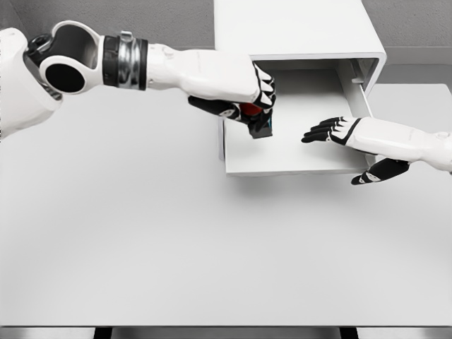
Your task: Slide open multi-storey tabletop storage cabinets and put open load switch and slide close multi-storey tabletop storage cabinets
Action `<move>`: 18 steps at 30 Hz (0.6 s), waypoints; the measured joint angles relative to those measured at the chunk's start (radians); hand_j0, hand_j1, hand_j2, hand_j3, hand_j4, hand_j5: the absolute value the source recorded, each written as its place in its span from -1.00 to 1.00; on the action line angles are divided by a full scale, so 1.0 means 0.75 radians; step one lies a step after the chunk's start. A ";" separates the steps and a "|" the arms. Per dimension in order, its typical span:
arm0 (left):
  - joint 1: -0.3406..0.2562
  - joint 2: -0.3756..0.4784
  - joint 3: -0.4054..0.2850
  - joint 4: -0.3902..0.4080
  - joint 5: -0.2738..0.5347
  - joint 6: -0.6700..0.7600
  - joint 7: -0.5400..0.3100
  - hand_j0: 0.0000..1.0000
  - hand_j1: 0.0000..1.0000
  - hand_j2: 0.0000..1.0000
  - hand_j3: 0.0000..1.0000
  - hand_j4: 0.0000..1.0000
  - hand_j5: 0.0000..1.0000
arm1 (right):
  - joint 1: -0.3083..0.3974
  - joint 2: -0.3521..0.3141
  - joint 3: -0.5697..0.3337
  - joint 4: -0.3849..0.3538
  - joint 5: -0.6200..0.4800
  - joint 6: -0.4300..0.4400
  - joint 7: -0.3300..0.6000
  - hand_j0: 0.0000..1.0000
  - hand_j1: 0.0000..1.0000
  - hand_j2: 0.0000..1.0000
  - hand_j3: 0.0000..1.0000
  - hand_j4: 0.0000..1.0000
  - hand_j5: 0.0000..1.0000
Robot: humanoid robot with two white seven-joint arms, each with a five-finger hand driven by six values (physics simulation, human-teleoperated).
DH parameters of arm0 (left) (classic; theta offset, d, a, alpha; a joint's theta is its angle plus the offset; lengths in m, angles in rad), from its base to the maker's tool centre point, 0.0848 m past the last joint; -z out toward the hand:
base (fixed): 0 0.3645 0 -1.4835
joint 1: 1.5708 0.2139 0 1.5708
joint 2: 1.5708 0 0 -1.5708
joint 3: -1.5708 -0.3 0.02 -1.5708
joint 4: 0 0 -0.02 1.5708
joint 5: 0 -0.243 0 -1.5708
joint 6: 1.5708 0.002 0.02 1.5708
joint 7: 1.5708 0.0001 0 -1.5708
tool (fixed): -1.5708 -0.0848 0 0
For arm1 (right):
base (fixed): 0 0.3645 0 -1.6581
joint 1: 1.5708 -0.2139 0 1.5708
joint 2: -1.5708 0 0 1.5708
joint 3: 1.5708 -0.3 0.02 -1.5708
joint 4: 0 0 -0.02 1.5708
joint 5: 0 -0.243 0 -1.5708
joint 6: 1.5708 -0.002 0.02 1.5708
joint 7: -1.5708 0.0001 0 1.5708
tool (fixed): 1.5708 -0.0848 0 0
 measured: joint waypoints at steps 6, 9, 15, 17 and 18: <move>-0.002 -0.023 -0.001 0.035 -0.019 0.000 -0.002 -0.05 -0.05 -0.05 -0.05 -0.05 -0.05 | 0.002 0.002 -0.002 0.000 -0.005 0.003 0.001 1.00 1.00 1.00 1.00 1.00 1.00; 0.000 -0.028 0.000 0.052 -0.030 0.000 -0.002 1.00 1.00 1.00 1.00 1.00 1.00 | 0.002 0.002 -0.003 0.001 -0.005 0.004 0.001 1.00 1.00 1.00 1.00 1.00 1.00; 0.002 -0.030 0.009 0.059 -0.033 0.000 0.003 1.00 1.00 1.00 1.00 1.00 1.00 | 0.004 0.005 -0.005 0.002 -0.011 0.009 0.001 1.00 1.00 1.00 1.00 1.00 1.00; 0.004 -0.028 0.015 0.052 -0.024 0.000 0.007 1.00 1.00 1.00 1.00 1.00 1.00 | 0.004 0.006 -0.006 0.002 -0.012 0.009 0.001 1.00 1.00 1.00 1.00 1.00 1.00; 0.004 -0.025 0.018 0.044 -0.016 0.000 0.008 1.00 1.00 1.00 1.00 1.00 1.00 | 0.004 0.007 -0.006 0.002 -0.011 0.010 0.001 1.00 1.00 1.00 1.00 1.00 1.00</move>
